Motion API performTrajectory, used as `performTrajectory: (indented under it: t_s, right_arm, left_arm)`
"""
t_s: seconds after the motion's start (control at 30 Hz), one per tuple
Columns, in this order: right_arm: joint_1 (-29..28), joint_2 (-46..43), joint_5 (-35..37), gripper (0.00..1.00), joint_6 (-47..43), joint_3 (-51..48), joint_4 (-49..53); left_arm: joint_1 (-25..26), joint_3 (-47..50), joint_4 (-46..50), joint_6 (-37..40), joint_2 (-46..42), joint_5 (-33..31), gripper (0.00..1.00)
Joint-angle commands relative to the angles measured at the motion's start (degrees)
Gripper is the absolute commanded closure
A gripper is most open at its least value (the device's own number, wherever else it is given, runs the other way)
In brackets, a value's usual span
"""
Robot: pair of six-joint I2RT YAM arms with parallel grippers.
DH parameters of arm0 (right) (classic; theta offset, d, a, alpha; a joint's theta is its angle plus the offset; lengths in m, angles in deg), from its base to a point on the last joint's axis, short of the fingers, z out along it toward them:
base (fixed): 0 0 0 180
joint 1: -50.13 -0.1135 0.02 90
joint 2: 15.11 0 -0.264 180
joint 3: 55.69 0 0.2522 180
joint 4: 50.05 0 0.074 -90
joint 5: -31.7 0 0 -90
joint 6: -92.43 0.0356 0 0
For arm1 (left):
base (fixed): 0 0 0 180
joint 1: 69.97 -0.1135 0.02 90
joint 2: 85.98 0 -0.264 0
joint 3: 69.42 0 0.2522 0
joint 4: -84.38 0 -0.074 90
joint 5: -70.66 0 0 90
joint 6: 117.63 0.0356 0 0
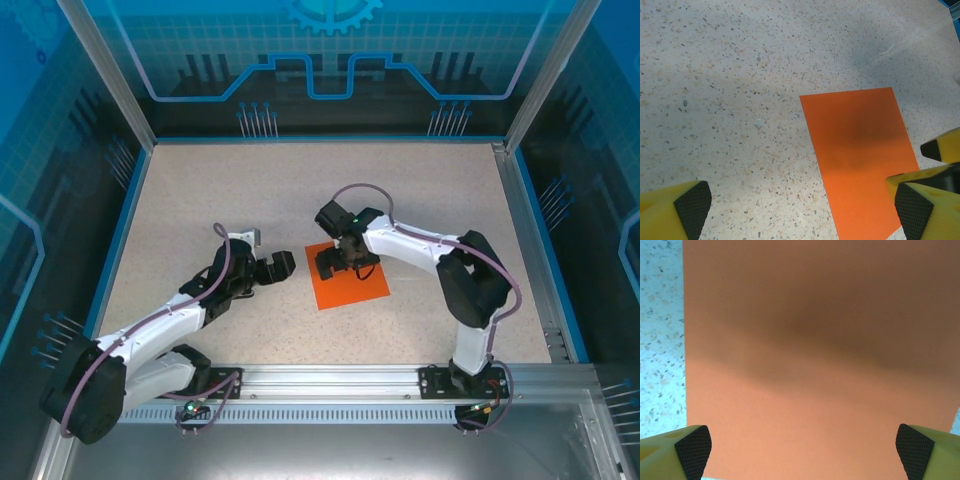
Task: Fold a paper plane with a square sheet of paper (pick it up from the middle)
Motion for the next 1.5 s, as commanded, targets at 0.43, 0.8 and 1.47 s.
performTrajectory:
  t_s: [0.43,0.8,1.47]
  right_arm:
    - [2.0,10.4,-4.3,0.01,0.9,1.9,3.6]
    - [3.5,7.7,-4.1,0.01,1.3,5.1,3.7]
    - [2.1,15.3,-5.2,0.01,3.0,1.9,1.3]
  left_arm:
    - [-0.6,-0.4,0.8,1.1,-1.6,1.1,0.02]
    - [-0.6,0.0,-2.0,-1.0,-1.2,2.7,0.01]
    - [-0.7,-0.8,-0.9,-1.9,-0.4,2.4,0.02]
